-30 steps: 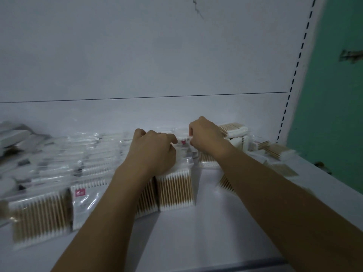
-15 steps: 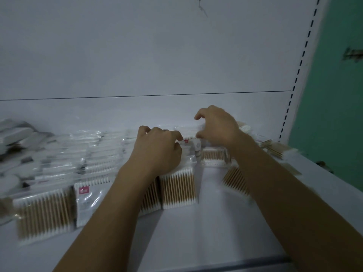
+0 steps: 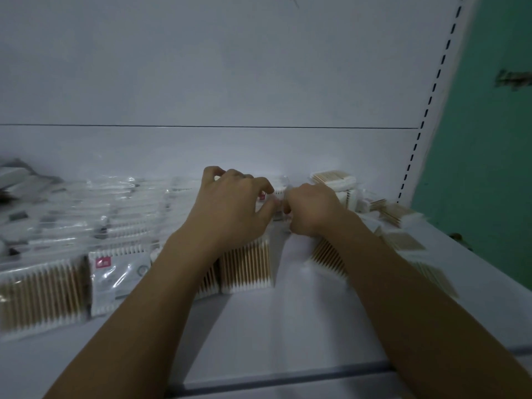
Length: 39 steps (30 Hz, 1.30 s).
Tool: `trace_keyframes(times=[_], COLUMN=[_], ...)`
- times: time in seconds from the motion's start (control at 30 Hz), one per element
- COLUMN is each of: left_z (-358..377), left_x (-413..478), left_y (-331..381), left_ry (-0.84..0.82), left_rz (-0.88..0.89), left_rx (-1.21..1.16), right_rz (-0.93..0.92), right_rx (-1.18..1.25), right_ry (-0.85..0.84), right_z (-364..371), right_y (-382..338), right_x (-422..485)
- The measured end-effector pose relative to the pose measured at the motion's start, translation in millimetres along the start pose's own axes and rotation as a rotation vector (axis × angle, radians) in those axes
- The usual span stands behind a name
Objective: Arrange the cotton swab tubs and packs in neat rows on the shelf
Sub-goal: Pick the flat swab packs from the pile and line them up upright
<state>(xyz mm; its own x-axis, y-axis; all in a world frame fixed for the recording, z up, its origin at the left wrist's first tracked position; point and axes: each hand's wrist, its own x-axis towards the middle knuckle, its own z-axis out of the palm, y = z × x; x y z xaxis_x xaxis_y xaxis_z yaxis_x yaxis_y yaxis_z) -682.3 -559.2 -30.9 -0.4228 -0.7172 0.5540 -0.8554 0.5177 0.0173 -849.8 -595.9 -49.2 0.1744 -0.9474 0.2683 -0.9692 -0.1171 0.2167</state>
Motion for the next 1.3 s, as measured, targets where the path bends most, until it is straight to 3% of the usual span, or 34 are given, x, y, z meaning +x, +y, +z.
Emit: trace_keyframes(times=[0.17,0.33,0.5,0.8,1.03,1.17,1.3], left_z=[-1.8,-0.5,1.4,0.2,1.9,1.1,2.7], left_x=[0.5,2.4,0.3,-0.5,-0.4,3.2,1.5], left_y=[-1.4,1.4,0.3,0.4,5.6,3.9,3.8], left_ry=[0.042,0.058,0.025,0.038,0.040,0.124,0.099], left_rz=[-0.017,-0.003,0.001,-0.012,0.026,-0.082,-0.066], left_rx=[-0.026,-0.022,-0.038,-0.135,-0.273,-0.395,-0.336], right_rz=[0.124,-0.049,-0.041,0.221,0.139,0.036,-0.021], right_rx=[0.293,-0.010,0.034,0.846,1.292,1.422,1.494], right_ry=[0.089,-0.170,-0.027,0.306,0.510,0.517,0.465], right_z=[-24.0,-4.5,-1.5,-34.3,-38.2,-41.2,-43.1], right_y=[18.1,3.8,-0.9,37.8,30.0,22.4,15.2], right_x=[-5.8,-2.9,-1.0,-24.2,-27.6,-29.5,-31.2])
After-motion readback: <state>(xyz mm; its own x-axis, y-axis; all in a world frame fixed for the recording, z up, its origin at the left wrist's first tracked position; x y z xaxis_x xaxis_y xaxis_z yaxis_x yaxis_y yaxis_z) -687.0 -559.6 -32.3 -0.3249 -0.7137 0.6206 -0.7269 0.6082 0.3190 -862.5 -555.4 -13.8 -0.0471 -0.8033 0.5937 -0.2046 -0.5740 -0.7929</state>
